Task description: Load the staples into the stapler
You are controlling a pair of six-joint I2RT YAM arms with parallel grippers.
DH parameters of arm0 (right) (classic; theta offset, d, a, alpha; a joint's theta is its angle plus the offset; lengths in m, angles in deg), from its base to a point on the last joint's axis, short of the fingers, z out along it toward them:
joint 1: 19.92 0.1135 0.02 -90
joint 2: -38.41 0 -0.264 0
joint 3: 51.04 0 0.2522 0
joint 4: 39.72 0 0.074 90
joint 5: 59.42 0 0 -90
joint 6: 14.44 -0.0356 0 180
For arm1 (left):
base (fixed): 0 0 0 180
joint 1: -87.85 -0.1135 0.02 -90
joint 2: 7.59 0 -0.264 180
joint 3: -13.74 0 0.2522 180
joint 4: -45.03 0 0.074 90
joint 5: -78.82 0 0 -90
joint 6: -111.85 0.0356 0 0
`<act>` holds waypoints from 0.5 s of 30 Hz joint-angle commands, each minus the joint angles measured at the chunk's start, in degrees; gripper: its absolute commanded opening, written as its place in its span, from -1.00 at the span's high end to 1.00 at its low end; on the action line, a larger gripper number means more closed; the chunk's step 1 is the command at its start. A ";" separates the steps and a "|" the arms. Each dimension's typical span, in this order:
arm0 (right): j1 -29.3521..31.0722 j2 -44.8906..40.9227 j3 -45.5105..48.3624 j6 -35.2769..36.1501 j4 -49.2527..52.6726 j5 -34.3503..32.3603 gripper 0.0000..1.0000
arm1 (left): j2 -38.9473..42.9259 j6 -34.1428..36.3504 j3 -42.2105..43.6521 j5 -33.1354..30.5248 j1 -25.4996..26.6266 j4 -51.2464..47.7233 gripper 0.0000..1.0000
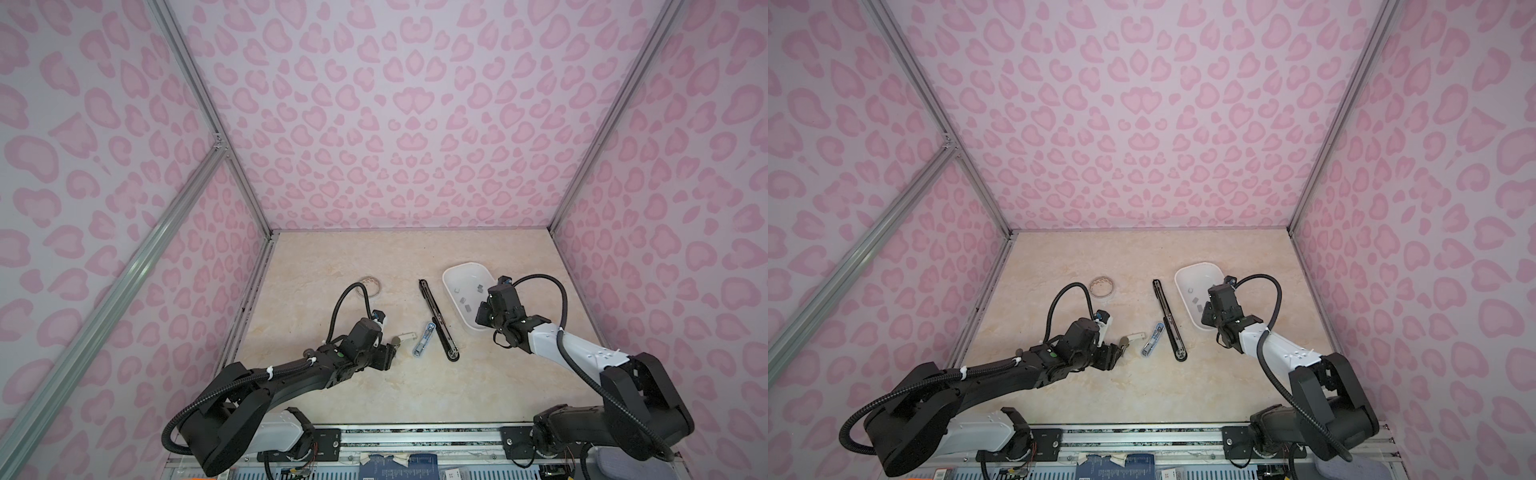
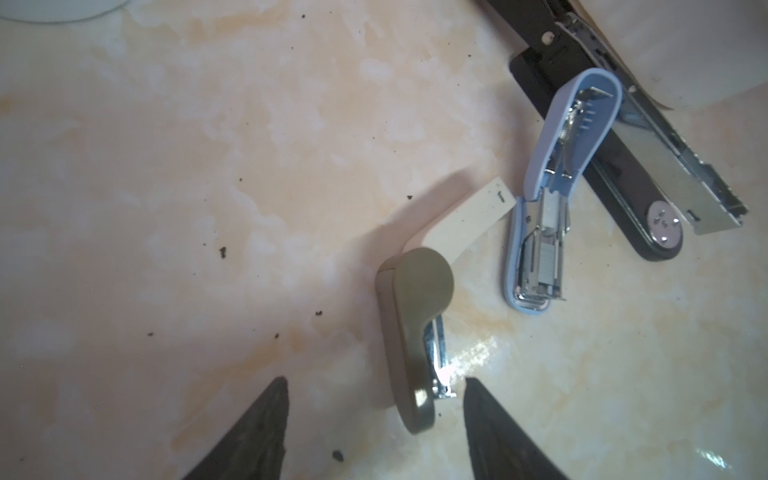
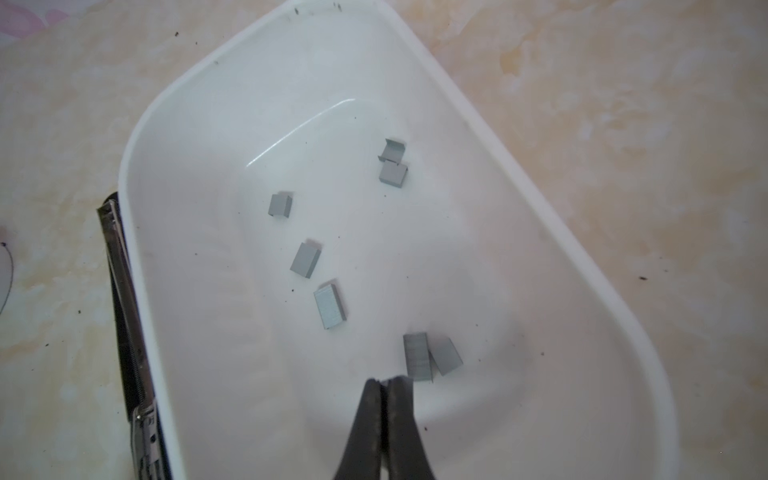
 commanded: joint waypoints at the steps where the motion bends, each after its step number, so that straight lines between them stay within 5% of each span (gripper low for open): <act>1: -0.07 2.49 -0.89 0.64 -2.97 1.08 0.87 | 0.05 -0.16 -0.25 -1.43 -0.07 -0.43 -0.24; 15: -0.03 2.77 -1.76 0.83 -2.31 0.61 0.50 | -7.49 0.85 -3.82 -1.61 -0.03 -0.06 0.37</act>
